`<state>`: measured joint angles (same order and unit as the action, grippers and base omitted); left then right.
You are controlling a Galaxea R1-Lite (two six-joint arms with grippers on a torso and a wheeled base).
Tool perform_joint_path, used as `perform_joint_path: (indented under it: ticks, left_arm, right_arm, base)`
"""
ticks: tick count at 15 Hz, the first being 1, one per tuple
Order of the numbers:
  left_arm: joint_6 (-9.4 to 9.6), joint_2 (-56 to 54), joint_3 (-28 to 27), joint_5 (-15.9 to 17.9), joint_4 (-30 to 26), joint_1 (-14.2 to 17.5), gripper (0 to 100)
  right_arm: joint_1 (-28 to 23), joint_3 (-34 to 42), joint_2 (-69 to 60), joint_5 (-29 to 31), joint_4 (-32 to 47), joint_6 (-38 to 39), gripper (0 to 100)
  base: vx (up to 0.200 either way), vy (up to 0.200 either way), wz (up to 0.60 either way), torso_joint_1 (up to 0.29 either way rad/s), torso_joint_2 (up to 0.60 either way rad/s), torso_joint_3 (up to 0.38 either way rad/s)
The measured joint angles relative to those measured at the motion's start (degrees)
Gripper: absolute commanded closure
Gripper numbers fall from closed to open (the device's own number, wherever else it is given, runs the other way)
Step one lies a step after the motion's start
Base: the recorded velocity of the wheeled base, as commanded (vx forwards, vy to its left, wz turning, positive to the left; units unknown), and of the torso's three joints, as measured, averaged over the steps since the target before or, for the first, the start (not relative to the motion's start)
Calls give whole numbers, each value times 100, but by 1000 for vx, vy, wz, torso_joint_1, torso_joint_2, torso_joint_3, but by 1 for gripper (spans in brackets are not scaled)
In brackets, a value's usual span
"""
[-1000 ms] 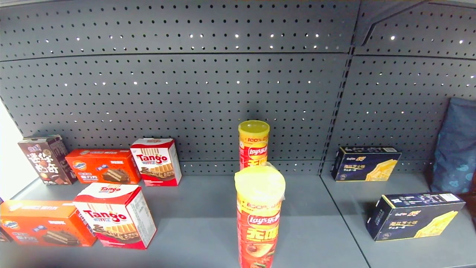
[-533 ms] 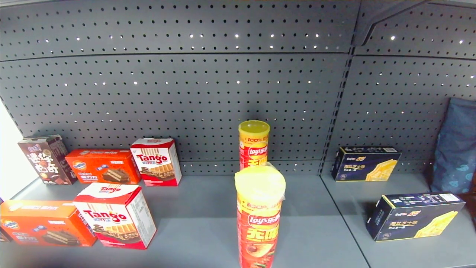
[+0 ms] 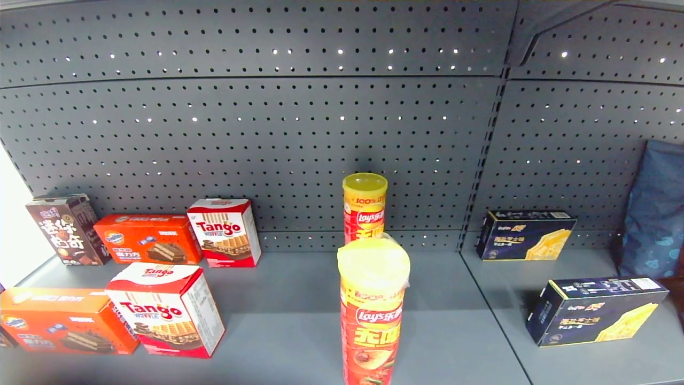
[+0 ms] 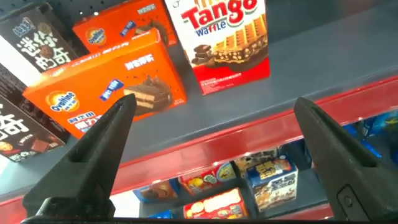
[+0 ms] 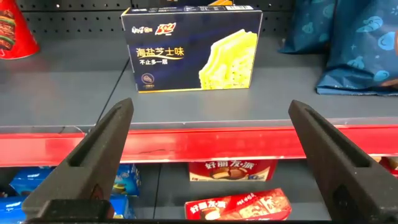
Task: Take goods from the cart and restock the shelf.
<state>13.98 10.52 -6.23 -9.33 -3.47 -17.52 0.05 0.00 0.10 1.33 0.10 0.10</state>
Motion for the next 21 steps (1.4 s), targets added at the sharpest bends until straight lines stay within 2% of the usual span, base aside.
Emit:
perform_joint_path:
  ticks: [2,3,5,6,7,8,9,11,12,13,15,16,19,21]
  left_arm:
    - [-107,-176,174,252,-5,156,0]
    - [-238,-258,233,621,-5,391,0]
    - [-540,-333,312,1835,-5,1170,0]
    - [-772,-336,332,2454,-2,1626,0]
    - [-961,-335,347,2683,2,1986,0]
    - [-1053,-333,354,2591,0,2253,0]
    - [-1086,-336,356,2107,-9,2448,0]
    - [-1090,-366,400,1061,-11,2636,0]
    - [-1079,-394,461,741,48,2683,0]
    - [-975,-418,508,879,156,2703,0]
    - [-572,-446,579,1564,310,2703,0]
    - [-408,-451,592,1791,327,2650,0]
    - [-575,-394,607,1773,323,2143,0]
    - [-616,-590,612,1744,327,1947,0]
  right_arm:
    - [0,-2,0,0,0,0,0]
    - [0,-5,0,0,0,-2,0]
    - [5,-2,0,0,0,0,0]
    - [5,0,0,0,0,-2,0]
    - [5,0,0,0,0,0,0]
    - [0,0,0,0,0,0,0]
    - [0,0,0,0,0,0,0]
    - [0,0,0,0,0,-2,0]
    - [0,0,0,0,0,-2,0]
    - [0,0,0,0,0,-2,0]
    - [5,0,0,0,0,0,0]
    - [5,0,0,0,-2,-5,0]
    - [2,0,0,0,0,-5,0]
    - [0,0,0,0,0,-5,0]
  base:
    - [0,0,0,0,0,0]
    - [0,0,0,0,0,0]
    - [0,0,0,0,0,0]
    - [0,0,0,0,0,0]
    - [0,0,0,0,0,0]
    - [0,0,0,0,0,0]
    - [0,0,0,0,0,0]
    - [0,0,0,0,0,0]
    - [0,0,0,0,0,0]
    - [0,0,0,0,0,0]
    - [0,0,0,0,0,0]
    - [0,0,0,0,0,0]
    - [0,0,0,0,0,0]
    - [0,0,0,0,0,0]
